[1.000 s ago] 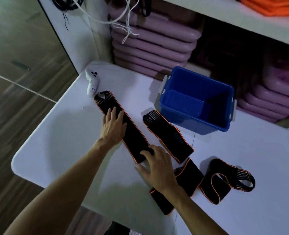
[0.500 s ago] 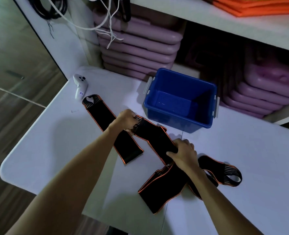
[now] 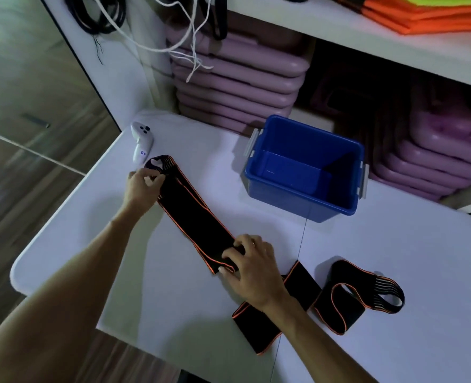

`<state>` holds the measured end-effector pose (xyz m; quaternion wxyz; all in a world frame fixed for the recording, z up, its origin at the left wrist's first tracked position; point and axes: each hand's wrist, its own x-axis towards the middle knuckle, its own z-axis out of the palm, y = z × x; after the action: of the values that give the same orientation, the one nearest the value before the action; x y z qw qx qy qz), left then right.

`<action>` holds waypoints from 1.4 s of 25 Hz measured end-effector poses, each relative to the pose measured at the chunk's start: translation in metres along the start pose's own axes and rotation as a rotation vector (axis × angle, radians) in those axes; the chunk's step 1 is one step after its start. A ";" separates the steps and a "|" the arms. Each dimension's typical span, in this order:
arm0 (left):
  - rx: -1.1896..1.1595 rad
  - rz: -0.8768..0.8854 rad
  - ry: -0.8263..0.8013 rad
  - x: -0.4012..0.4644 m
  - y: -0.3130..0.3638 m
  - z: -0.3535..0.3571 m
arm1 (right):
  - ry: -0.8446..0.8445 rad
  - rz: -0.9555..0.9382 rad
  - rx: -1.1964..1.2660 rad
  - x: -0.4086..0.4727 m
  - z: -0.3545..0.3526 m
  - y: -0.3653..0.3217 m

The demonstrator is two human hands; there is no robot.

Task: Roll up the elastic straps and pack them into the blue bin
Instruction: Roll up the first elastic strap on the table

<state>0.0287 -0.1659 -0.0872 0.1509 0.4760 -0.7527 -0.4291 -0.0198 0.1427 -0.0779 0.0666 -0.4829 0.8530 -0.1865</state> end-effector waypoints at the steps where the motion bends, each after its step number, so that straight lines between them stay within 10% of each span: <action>1: 0.061 -0.028 0.037 -0.002 -0.008 0.003 | -0.017 0.040 0.005 -0.004 0.005 0.000; 7: 0.183 0.010 0.073 0.001 -0.006 0.017 | -0.311 0.184 -0.027 -0.008 0.008 0.007; 14: 0.309 0.238 0.165 0.048 0.017 0.010 | -0.004 0.198 -0.042 0.005 0.027 -0.023; 23: 0.726 0.305 -0.048 0.081 0.003 0.012 | -0.102 0.260 -0.072 0.008 0.059 -0.023; 35: 0.427 0.184 0.040 0.082 0.009 0.014 | -0.112 0.264 -0.094 -0.014 0.057 -0.009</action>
<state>-0.0271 -0.2263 -0.1030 0.1002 0.4349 -0.8635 -0.2349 0.0115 0.1358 -0.1278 0.1156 -0.3788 0.9118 -0.1088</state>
